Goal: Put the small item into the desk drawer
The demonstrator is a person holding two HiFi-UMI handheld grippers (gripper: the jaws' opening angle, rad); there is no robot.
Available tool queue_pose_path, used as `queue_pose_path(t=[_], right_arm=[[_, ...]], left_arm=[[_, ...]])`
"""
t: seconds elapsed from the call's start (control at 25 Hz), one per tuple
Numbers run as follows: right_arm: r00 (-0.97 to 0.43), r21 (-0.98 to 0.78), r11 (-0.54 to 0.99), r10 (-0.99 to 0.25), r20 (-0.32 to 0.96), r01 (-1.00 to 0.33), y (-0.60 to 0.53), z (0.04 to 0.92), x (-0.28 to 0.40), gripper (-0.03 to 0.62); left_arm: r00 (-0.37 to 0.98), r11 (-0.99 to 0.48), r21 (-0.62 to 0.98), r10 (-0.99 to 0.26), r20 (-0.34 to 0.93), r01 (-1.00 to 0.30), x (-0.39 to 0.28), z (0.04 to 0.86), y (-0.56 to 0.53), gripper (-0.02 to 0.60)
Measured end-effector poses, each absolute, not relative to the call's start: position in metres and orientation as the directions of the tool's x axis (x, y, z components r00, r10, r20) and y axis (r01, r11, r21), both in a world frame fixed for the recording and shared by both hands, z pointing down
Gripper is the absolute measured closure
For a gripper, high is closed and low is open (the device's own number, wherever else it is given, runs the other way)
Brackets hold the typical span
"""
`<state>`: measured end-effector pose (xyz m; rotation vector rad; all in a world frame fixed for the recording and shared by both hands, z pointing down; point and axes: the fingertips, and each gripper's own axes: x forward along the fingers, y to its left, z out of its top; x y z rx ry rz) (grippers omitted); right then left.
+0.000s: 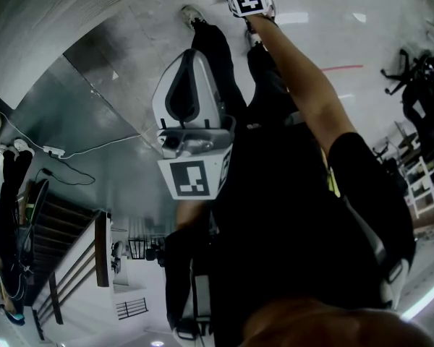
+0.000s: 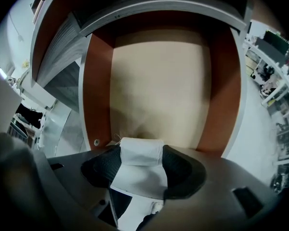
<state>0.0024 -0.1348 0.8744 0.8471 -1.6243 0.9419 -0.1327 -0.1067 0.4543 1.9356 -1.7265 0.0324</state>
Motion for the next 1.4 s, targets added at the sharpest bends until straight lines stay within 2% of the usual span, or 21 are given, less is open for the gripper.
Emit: queue_pose_path(t=[0.56,0.72,1.4], right_arm=[[-0.236,-0.197,0.427,-0.038,0.971,-0.883,-0.134,0.876,-0.007,0.336],[-0.180,-0.107,0.459,-0.117,0.977,-0.882,-0.154,0.880,0.008,0.336],[-0.213,-0.119,0.461,-0.158,0.964,-0.880,-0.146,0.831,0.027,0.338]], left_arm=[[0.177,-0.028,0.375,-0.913,0.367,-0.927,-0.135,0.456,-0.103,0.583],[0.176,-0.028,0.371,-0.912,0.370,-0.928,-0.136,0.462,-0.106,0.583],[0.171,-0.052,0.317,-0.918,0.359,-0.947,-0.116,0.443,-0.089,0.583]])
